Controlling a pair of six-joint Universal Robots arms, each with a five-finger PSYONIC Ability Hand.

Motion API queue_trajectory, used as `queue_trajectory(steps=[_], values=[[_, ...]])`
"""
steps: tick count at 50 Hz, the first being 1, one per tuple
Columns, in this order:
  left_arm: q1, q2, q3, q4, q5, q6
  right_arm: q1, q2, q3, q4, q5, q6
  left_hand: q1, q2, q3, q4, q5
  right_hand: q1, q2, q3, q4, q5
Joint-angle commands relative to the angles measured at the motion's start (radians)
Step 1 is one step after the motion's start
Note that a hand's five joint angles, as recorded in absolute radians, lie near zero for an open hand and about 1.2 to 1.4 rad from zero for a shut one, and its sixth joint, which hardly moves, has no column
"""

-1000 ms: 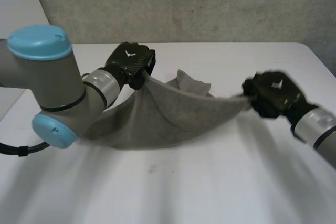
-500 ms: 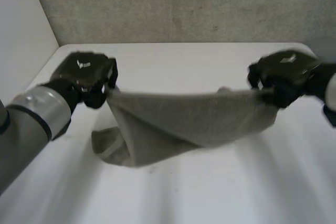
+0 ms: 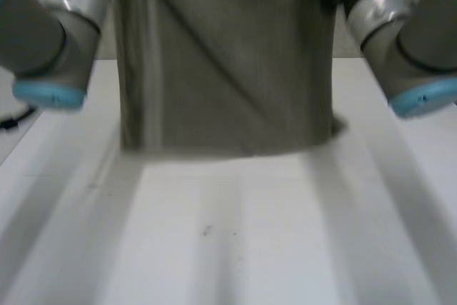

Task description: Fold the towel.

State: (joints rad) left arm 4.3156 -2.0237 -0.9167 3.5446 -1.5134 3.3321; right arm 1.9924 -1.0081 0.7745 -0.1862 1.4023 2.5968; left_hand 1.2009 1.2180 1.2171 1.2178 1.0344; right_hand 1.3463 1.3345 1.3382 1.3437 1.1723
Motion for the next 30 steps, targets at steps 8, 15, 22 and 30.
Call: queue_trajectory(steps=[8, 15, 22, 30], values=[[0.059, 0.143, -0.380, 0.105, -0.093, -0.085, 0.019, -0.141, 0.316, -0.029, -0.014, 0.016, 0.195, 0.178, 0.179, 0.178, 0.187, 0.050, 0.062, 0.058, 0.053, 0.049], [0.069, 0.137, -0.670, 0.119, -0.074, -0.083, 0.019, -0.121, 0.517, -0.006, -0.040, 0.017, 0.195, 0.178, 0.179, 0.178, 0.187, 0.050, 0.062, 0.058, 0.053, 0.049], [0.069, 0.036, -0.853, 0.117, -0.053, -0.083, 0.017, 0.044, 0.680, -0.021, -0.138, 0.023, 0.195, 0.178, 0.179, 0.178, 0.187, 0.050, 0.062, 0.058, 0.053, 0.049], [0.069, 0.028, -0.896, 0.114, -0.044, -0.083, 0.003, 0.066, 0.713, -0.018, -0.131, 0.032, 0.195, 0.178, 0.179, 0.178, 0.187, 0.050, 0.062, 0.058, 0.053, 0.049]])
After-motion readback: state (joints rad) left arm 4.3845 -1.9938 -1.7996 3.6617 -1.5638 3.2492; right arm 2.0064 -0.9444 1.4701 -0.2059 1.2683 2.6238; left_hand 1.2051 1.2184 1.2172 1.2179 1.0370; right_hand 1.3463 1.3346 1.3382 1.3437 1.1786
